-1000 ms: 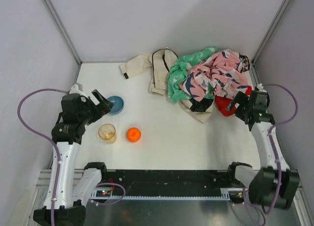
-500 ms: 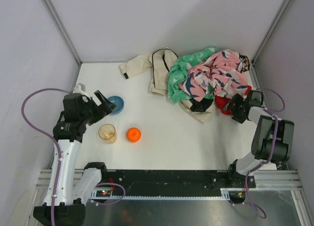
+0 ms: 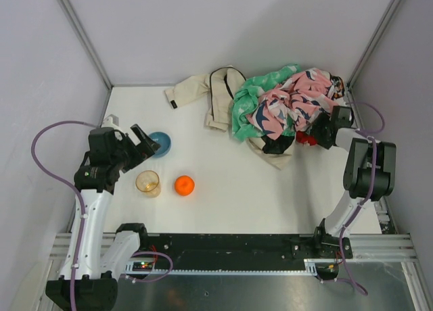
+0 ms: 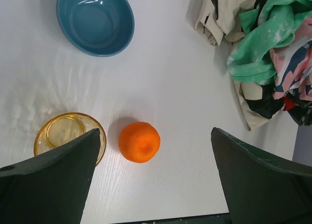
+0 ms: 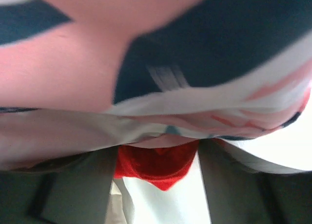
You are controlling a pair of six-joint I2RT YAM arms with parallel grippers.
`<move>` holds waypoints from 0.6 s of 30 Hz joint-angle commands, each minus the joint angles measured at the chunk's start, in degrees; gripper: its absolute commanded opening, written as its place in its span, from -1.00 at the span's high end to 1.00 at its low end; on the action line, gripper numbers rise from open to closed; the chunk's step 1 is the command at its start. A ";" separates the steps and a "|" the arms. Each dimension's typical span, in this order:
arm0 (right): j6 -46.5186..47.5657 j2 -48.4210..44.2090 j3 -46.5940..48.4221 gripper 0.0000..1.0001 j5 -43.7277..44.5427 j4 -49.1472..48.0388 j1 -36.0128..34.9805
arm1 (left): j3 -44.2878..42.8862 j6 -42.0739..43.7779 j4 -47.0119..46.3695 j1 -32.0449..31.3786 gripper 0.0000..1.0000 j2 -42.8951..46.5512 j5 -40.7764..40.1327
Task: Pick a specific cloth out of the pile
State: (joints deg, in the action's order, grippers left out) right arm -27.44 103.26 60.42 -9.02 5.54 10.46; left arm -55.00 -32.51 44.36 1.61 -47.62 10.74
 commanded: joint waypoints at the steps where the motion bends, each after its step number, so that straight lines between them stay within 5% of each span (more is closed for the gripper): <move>1: 2.43 0.22 4.49 -0.18 9.00 1.27 -2.45 | 0.62 0.93 -0.28 -0.11 -0.99 0.26 -0.15; 8: 6.49 -3.56 6.30 0.90 15.99 5.33 -4.21 | 0.74 0.75 -0.26 -0.09 -0.99 -0.30 -0.69; 18: 6.50 -18.91 10.59 1.00 2.13 7.84 -5.14 | 0.37 0.74 -0.25 -0.04 -0.99 0.94 -0.47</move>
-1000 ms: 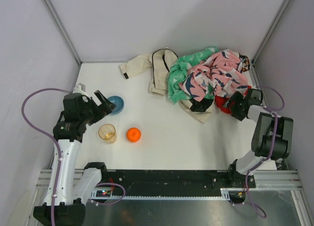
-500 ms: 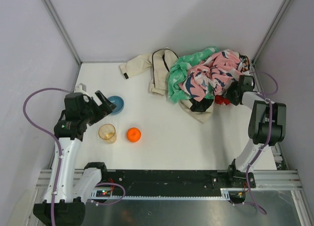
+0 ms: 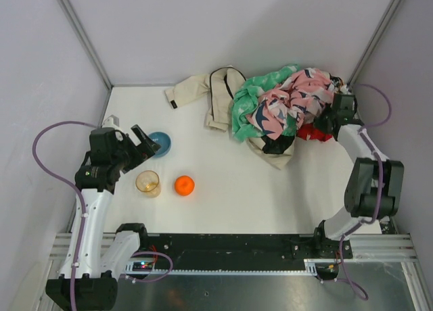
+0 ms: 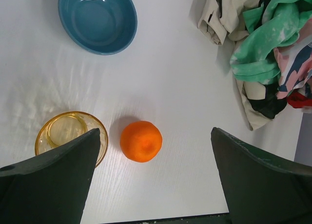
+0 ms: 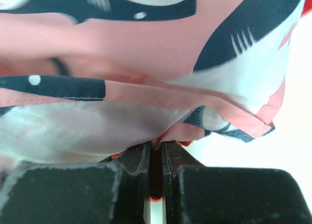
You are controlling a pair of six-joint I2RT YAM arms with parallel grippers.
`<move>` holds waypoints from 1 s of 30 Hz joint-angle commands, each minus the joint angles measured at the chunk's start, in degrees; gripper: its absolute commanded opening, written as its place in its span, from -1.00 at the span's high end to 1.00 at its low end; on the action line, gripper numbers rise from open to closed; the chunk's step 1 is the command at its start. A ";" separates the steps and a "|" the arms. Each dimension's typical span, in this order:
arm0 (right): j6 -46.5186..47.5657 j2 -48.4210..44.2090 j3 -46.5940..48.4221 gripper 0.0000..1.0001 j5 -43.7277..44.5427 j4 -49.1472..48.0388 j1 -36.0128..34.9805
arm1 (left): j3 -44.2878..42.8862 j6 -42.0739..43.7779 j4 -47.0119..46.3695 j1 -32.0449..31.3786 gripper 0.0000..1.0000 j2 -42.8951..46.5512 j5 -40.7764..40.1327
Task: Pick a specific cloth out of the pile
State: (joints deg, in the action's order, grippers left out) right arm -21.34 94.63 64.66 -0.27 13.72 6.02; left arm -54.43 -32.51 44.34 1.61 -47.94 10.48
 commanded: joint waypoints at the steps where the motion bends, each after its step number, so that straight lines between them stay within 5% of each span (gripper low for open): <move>1: 0.06 -11.85 7.80 1.00 -7.70 -0.21 -0.68 | -0.31 0.76 -0.26 -0.08 -0.99 1.32 -0.20; 8: -3.14 -19.13 20.33 1.00 -9.83 -3.61 -0.85 | -1.26 0.76 -0.25 -0.07 -0.99 1.28 -0.11; 20: -6.84 -7.61 59.06 1.00 -10.62 -1.69 -3.10 | -3.18 1.45 -0.29 -0.10 -0.99 1.88 -0.49; 30: -9.57 -6.53 71.20 1.00 -11.13 -13.59 -6.69 | -3.26 1.56 -0.25 -0.07 -0.99 1.58 -0.20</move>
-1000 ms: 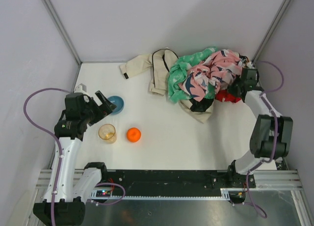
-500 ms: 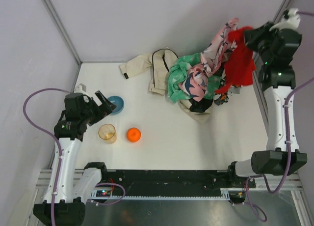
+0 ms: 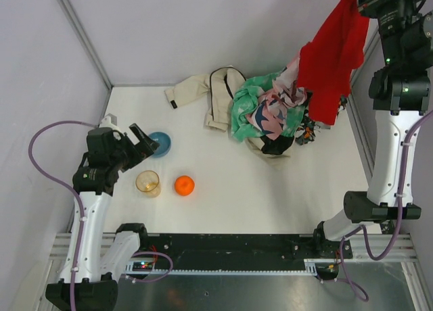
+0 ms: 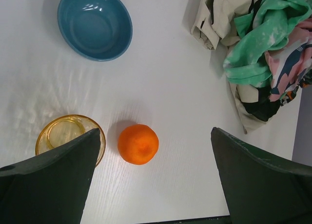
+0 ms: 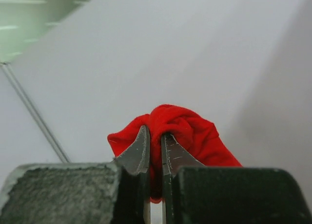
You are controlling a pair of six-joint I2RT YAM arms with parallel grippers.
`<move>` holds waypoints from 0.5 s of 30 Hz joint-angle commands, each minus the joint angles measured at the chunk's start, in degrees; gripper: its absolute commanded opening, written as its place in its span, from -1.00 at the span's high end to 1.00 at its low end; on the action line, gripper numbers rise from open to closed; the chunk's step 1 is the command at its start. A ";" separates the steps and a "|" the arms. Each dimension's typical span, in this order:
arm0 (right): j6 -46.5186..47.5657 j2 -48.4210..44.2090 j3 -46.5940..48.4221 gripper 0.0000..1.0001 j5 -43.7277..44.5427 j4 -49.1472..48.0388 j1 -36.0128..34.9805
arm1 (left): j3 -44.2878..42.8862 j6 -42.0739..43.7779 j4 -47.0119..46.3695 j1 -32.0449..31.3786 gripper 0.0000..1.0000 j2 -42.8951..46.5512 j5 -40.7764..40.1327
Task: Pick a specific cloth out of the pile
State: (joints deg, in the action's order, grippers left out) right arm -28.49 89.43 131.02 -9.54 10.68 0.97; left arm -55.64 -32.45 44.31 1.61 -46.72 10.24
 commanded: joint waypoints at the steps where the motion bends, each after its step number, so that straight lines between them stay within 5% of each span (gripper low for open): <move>1: -2.96 -1.70 4.94 1.00 -2.97 -11.49 -2.58 | -1.95 1.50 -0.21 -0.09 -0.99 0.29 0.22; 9: -4.53 -5.97 2.93 1.00 -11.07 -12.85 -9.82 | -1.11 1.76 -0.28 -0.04 -0.99 0.67 0.98; 15: 4.64 -12.89 -4.74 1.00 -6.26 -10.98 -22.92 | -0.10 1.96 -0.17 -0.04 -0.99 1.33 1.65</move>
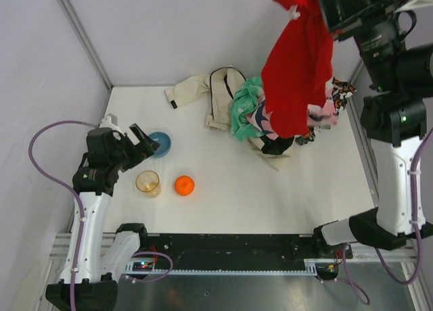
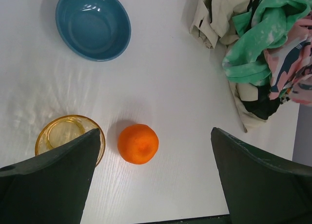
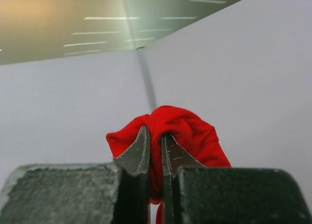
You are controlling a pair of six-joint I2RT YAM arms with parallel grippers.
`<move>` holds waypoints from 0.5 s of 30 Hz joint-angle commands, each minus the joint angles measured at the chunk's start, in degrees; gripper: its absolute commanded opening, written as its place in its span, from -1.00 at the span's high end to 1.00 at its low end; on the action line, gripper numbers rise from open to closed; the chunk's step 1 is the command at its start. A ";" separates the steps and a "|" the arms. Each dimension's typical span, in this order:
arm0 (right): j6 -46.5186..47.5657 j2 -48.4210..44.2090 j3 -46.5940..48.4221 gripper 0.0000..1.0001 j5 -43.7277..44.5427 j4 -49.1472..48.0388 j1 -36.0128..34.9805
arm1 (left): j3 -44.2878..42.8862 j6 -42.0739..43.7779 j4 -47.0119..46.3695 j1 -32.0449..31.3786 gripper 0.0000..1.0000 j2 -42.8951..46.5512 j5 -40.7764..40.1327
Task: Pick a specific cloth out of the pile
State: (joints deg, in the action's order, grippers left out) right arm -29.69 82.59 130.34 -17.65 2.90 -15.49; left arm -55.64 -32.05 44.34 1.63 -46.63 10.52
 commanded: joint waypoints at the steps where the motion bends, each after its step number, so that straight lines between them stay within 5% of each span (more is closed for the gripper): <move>1: 6.60 -8.06 -6.87 1.00 3.29 -3.18 -7.83 | 0.04 1.60 -0.20 -0.05 -0.99 1.35 1.66; 15: 0.53 -22.11 -38.16 1.00 6.68 0.07 -19.48 | 2.56 1.22 -0.17 -0.12 -0.99 4.93 4.93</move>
State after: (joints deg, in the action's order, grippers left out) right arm -25.58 62.74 99.22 -11.44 4.34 -33.54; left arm -53.67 -31.88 44.34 1.61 -42.87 12.93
